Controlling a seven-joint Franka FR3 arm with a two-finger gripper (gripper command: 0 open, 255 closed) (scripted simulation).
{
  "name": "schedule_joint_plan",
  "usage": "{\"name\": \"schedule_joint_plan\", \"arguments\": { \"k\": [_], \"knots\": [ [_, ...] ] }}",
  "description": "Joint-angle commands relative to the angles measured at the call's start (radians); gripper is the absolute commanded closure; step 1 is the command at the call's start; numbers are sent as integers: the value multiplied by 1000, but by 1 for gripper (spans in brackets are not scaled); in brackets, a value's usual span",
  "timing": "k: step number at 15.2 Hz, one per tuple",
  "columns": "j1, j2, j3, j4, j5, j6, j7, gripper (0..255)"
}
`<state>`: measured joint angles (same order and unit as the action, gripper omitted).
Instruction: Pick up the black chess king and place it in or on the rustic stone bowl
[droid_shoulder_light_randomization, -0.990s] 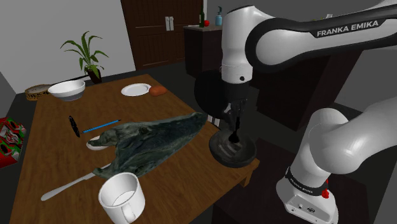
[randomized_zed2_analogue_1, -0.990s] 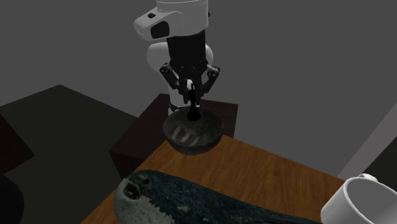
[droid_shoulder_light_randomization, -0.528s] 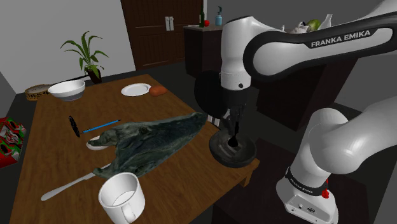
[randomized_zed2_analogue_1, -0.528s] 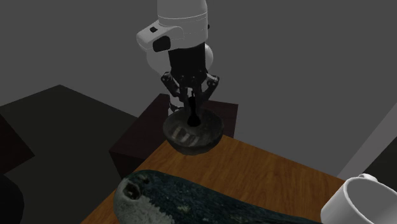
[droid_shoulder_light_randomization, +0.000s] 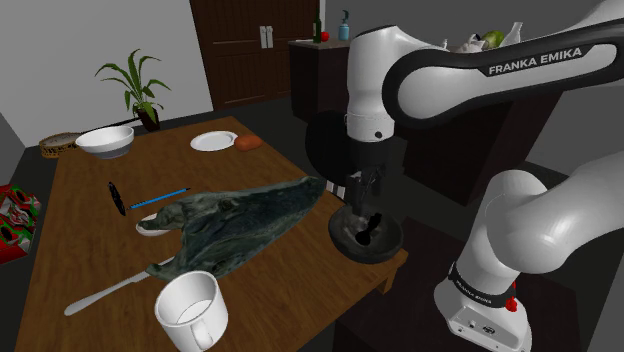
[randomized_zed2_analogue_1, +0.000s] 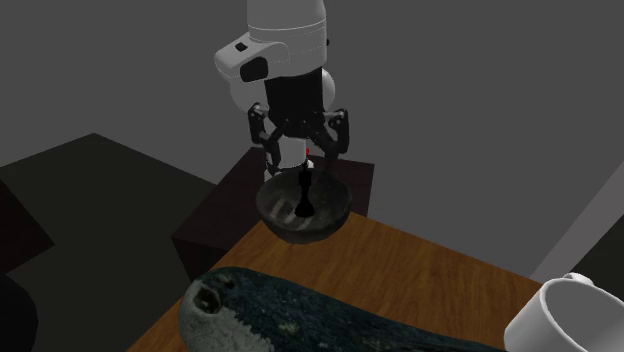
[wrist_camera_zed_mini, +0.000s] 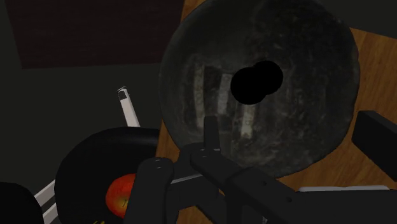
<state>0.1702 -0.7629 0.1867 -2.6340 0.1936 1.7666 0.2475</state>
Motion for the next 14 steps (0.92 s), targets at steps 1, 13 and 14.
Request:
{"name": "schedule_joint_plan", "arguments": {
  "k": [1,13,14],
  "knots": [
    [0,0,0,0,0,0,0,0],
    [-10,12,-19,132,-20,-121,4,0],
    [-10,12,-19,132,-20,-120,4,0]
  ]
}}
